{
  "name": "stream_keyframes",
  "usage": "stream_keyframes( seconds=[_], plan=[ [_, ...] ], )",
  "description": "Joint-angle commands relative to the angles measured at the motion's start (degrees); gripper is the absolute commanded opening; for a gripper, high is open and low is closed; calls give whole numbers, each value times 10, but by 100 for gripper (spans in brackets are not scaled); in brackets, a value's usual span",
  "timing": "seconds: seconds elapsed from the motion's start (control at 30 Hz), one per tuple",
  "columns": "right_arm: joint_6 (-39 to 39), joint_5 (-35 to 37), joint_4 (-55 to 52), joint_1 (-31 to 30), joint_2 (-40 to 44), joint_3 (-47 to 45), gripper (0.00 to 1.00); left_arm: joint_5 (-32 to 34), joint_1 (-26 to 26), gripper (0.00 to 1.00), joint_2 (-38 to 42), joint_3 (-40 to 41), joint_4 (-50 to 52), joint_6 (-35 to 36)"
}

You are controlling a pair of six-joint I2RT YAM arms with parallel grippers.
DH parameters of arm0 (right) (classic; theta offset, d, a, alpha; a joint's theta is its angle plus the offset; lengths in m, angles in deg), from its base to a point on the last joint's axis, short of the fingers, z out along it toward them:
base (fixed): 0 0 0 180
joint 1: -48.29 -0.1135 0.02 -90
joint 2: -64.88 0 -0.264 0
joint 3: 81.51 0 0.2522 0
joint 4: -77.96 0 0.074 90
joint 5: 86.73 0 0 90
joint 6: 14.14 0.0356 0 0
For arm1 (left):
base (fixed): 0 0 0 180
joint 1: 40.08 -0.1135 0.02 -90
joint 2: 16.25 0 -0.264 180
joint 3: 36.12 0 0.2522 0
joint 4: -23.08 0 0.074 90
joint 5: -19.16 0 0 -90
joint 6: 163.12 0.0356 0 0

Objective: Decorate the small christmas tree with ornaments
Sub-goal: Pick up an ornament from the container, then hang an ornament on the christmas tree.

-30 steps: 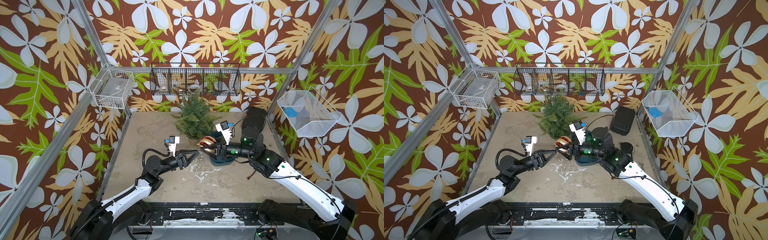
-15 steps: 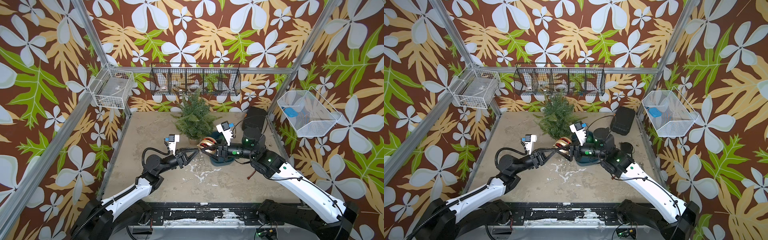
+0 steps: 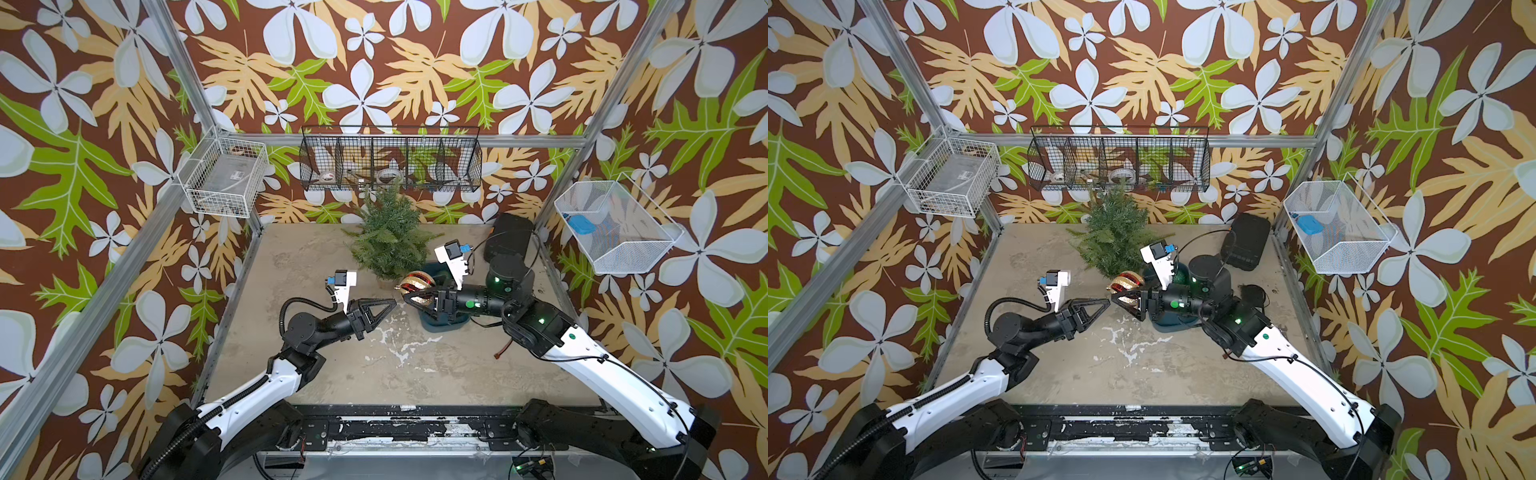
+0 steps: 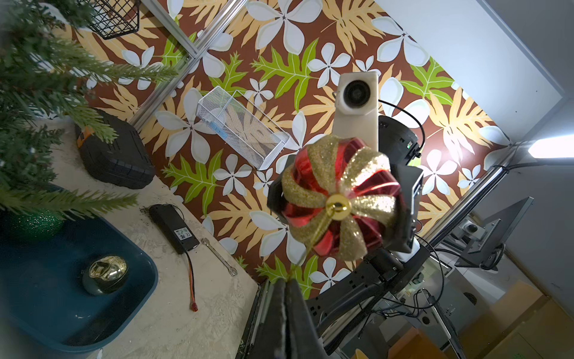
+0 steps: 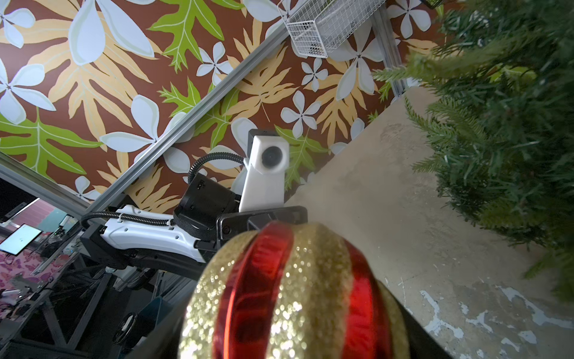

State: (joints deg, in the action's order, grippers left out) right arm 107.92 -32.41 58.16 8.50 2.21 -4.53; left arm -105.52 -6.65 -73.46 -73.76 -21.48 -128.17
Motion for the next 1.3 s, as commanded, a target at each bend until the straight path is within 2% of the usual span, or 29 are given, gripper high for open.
stream_keyframes(
  seconds=[0.0, 0.4, 0.6, 0.97, 1.27],
  plan=[
    [-14, 12, 7, -1, 0, 7, 69, 4, 0, 0, 5, -18, 27, 27],
    [-34, 40, -3, 2, -15, 18, 69, 22, -2, 0, 0, -74, 138, 89],
    [-35, 32, -3, 35, -21, 30, 69, 23, -31, 0, -13, -99, 165, 94],
    [-49, 38, -7, 47, -63, 69, 69, 12, -46, 0, -51, -182, 236, 144],
    [-56, 38, -5, 64, -88, 93, 69, 4, -68, 0, -77, -224, 267, 159]
  ],
)
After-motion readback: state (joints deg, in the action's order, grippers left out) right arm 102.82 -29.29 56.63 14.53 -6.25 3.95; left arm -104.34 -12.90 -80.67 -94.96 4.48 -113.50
